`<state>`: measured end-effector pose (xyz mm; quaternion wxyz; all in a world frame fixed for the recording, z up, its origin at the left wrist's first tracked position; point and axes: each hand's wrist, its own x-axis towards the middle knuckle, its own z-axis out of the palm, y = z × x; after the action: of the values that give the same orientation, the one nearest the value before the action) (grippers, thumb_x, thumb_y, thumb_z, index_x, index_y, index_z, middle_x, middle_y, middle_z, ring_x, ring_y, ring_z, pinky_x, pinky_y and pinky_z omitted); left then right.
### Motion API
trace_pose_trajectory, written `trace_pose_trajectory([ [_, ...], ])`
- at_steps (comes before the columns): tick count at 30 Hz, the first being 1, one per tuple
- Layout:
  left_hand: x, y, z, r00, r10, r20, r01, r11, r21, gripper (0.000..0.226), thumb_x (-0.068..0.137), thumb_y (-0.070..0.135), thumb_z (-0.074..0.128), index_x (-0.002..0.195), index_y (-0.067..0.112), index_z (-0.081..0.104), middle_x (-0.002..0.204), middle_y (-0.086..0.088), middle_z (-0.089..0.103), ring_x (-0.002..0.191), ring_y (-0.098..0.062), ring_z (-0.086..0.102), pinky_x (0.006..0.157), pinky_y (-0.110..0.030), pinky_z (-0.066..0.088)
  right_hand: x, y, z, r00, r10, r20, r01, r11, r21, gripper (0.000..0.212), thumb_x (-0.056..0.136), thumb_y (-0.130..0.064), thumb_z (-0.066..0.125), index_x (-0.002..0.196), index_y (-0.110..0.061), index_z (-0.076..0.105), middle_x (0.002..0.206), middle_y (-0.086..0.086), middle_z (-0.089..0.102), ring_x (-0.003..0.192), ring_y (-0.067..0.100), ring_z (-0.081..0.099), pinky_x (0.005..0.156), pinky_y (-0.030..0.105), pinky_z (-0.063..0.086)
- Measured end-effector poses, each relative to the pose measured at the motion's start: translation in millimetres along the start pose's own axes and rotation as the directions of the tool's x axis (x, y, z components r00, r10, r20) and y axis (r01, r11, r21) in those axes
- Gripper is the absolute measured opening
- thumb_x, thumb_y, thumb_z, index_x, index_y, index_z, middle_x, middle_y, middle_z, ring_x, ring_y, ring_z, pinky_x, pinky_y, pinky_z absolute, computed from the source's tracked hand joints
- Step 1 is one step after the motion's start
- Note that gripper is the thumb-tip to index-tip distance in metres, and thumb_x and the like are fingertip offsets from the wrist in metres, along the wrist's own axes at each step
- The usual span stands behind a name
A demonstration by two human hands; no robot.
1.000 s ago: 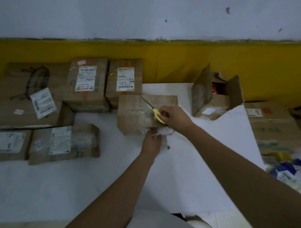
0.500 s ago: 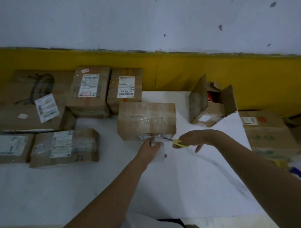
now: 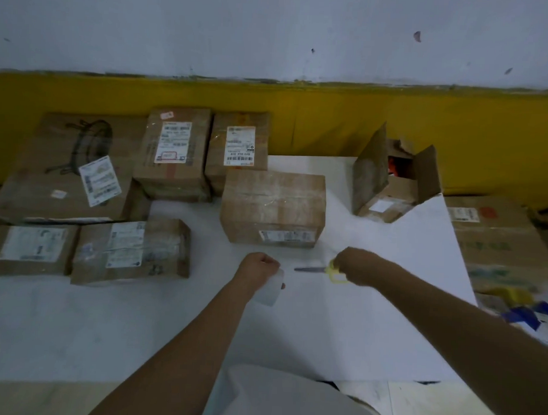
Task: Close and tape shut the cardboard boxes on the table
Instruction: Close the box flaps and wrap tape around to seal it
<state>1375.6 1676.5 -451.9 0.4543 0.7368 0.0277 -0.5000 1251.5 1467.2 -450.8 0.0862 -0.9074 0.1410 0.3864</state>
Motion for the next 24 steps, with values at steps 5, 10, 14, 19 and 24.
trace_pose_trajectory([
  [5, -4.2, -5.7, -11.9, 0.998, 0.027, -0.052, -0.029, 0.999, -0.036, 0.009, 0.091, 0.007, 0.065, 0.09, -0.002, 0.062, 0.096, -0.03, 0.069, 0.072, -0.042, 0.072, 0.066, -0.052, 0.059, 1.4, -23.6, 21.5, 0.993, 0.103, -0.06, -0.098, 0.992, 0.078, 0.021, 0.094, -0.02, 0.055, 0.102, -0.006, 0.068, 0.105, 0.012, 0.067, 0.097, 0.029, 0.066, 0.079, 0.03, 0.05],
  [10, -10.9, -8.6, -30.5, 0.993, 0.037, -0.112, -0.047, 0.995, -0.087, 0.01, 0.092, 0.005, 0.064, 0.094, -0.004, 0.064, 0.093, -0.029, 0.07, 0.07, -0.039, 0.072, 0.065, -0.046, 0.06, -11.5, -35.6, -25.6, 0.47, 0.049, -0.881, 0.009, 0.998, 0.06, 0.023, 0.09, -0.035, 0.064, 0.095, -0.013, 0.065, 0.087, 0.005, 0.063, 0.074, 0.026, 0.063, 0.058, 0.029, 0.043],
  [14, -14.6, -11.4, -35.2, 0.99, 0.023, -0.136, -0.04, 0.991, -0.124, 0.012, 0.092, 0.005, 0.064, 0.096, -0.006, 0.064, 0.094, -0.03, 0.07, 0.074, -0.043, 0.071, 0.07, -0.052, 0.059, 18.9, -41.5, -66.1, 0.676, -0.119, -0.727, 0.044, 0.992, -0.122, 0.099, 0.075, -0.077, 0.057, 0.154, -0.03, 0.021, 0.161, 0.013, 0.015, 0.146, 0.039, 0.017, 0.118, 0.054, 0.02],
  [19, -19.4, -20.4, -43.0, 0.993, 0.012, -0.118, -0.033, 0.984, -0.175, 0.012, 0.094, 0.005, 0.062, 0.097, -0.006, 0.062, 0.096, -0.027, 0.07, 0.064, -0.034, 0.071, 0.061, -0.039, 0.058, 62.8, -28.5, -93.8, 0.906, -0.035, -0.421, 0.075, 0.994, 0.079, 0.12, 0.064, -0.08, 0.067, 0.154, -0.043, -0.003, 0.163, 0.009, -0.017, 0.148, 0.039, -0.017, 0.119, 0.06, 0.007],
  [24, -34.3, -27.8, -62.8, 0.99, -0.007, -0.139, -0.025, 0.974, -0.227, 0.014, 0.093, 0.008, 0.064, 0.099, -0.004, 0.065, 0.097, -0.024, 0.072, 0.066, -0.031, 0.072, 0.063, -0.038, 0.06, 53.9, -43.5, -94.8, 0.893, -0.013, -0.45, 0.085, 0.986, 0.141, 0.114, 0.062, -0.078, 0.068, 0.152, -0.042, 0.01, 0.149, 0.011, 0.02, 0.137, 0.038, 0.015, 0.11, 0.05, 0.035],
])
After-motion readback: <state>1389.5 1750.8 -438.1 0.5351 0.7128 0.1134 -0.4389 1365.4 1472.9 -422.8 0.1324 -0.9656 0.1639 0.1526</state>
